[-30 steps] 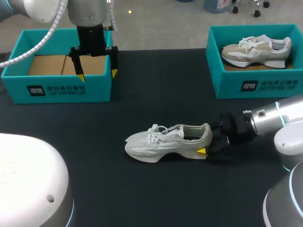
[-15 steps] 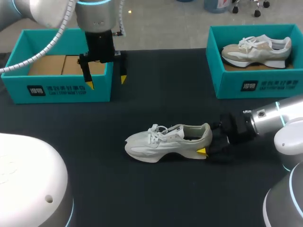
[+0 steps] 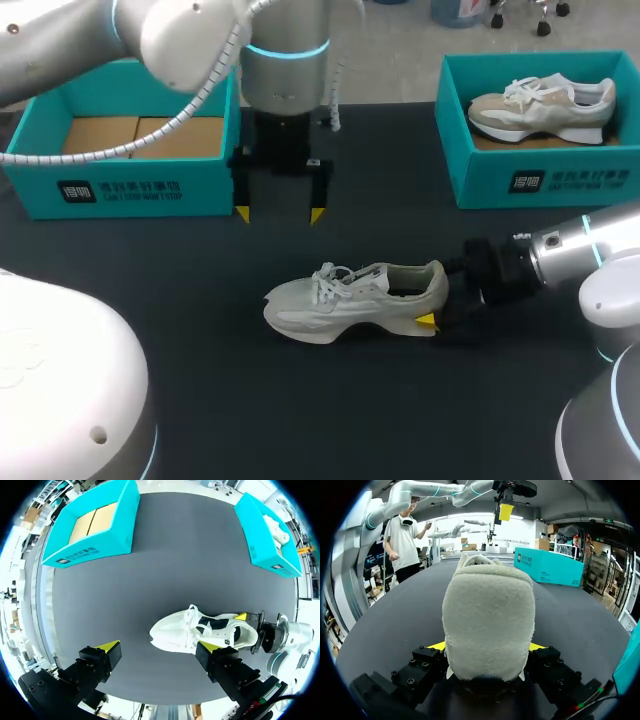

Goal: Take the shoe out of the shoebox, open the shoe tongue, remove and reinsert the insole, then place the shoe into the shoebox

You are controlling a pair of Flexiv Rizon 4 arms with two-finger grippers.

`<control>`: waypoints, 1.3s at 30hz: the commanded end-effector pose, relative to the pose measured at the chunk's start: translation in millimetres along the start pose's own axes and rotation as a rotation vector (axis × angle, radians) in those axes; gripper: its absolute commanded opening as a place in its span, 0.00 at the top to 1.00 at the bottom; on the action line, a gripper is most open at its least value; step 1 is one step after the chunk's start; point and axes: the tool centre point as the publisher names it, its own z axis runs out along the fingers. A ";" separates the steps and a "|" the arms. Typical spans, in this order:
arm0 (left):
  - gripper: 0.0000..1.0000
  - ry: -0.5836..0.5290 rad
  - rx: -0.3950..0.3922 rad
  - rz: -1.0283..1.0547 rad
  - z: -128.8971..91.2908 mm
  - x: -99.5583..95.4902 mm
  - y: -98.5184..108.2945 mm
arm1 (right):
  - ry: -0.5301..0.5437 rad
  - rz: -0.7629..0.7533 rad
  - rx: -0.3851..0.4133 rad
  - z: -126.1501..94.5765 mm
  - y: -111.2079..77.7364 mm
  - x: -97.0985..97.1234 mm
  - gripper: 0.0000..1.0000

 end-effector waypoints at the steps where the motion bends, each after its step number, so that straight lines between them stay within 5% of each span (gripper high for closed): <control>1: 0.00 -0.094 -0.011 0.026 4.2 35.7 -4.7 | -0.001 0.000 0.004 4.4 -1.9 -1.5 1.00; 9: 0.00 -0.006 0.074 0.051 15.5 68.0 -4.7 | -0.001 0.000 0.004 4.4 -1.9 -1.5 1.00; 27: 0.00 -0.018 0.036 0.151 51.9 122.2 -1.0 | -0.001 0.000 0.004 4.4 -1.9 -1.5 1.00; 39: 0.00 -0.048 -0.006 0.187 68.6 136.7 13.8 | -0.001 0.000 0.004 4.4 -1.9 -1.5 1.00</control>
